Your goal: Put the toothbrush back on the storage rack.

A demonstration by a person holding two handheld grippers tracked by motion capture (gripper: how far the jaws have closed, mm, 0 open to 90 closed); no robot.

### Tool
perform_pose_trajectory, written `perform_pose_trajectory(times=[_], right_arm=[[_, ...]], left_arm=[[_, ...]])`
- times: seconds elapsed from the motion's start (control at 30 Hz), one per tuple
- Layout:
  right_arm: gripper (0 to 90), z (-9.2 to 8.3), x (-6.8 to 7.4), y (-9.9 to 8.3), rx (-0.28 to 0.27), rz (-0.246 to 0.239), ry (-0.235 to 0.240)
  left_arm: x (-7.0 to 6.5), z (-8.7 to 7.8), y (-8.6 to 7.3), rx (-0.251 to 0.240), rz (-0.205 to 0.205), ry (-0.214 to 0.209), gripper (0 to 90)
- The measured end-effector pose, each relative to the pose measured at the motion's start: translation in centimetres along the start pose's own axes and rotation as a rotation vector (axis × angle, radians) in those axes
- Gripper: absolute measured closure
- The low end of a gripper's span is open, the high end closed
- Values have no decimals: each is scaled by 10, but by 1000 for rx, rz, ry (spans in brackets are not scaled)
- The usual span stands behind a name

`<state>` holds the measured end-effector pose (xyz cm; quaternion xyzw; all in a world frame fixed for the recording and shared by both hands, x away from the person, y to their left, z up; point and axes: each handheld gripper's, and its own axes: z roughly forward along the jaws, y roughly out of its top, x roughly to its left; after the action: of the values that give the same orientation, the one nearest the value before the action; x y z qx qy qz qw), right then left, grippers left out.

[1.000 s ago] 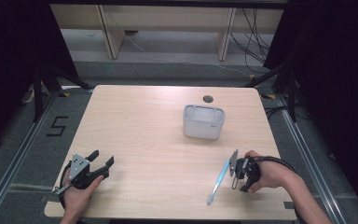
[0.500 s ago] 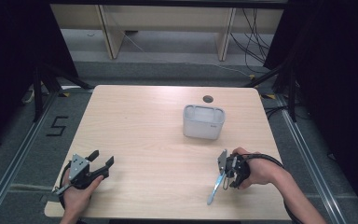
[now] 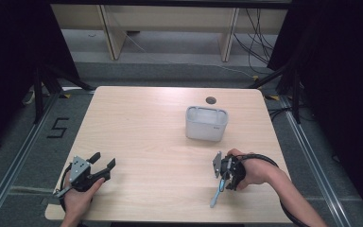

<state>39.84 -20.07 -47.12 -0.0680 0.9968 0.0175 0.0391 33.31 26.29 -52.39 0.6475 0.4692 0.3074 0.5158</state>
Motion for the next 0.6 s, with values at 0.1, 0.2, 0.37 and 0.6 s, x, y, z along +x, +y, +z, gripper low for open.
perform_pose_trajectory(times=[0.1, 0.2, 0.37, 0.6], right_arm=[[346, 1, -1, 2, 1, 12, 5], [346, 2, -4, 3, -9, -6, 13], [349, 5, -5, 3, -2, 27, 25], [376, 6, -5, 1, 7, 50, 42]], left_arm=[[0, 0, 0, 0, -1, -1, 314], [0, 0, 0, 0, -1, -1, 314], [0, 0, 0, -1, -1, -2, 314], [0, 0, 0, 0, -1, -1, 314]])
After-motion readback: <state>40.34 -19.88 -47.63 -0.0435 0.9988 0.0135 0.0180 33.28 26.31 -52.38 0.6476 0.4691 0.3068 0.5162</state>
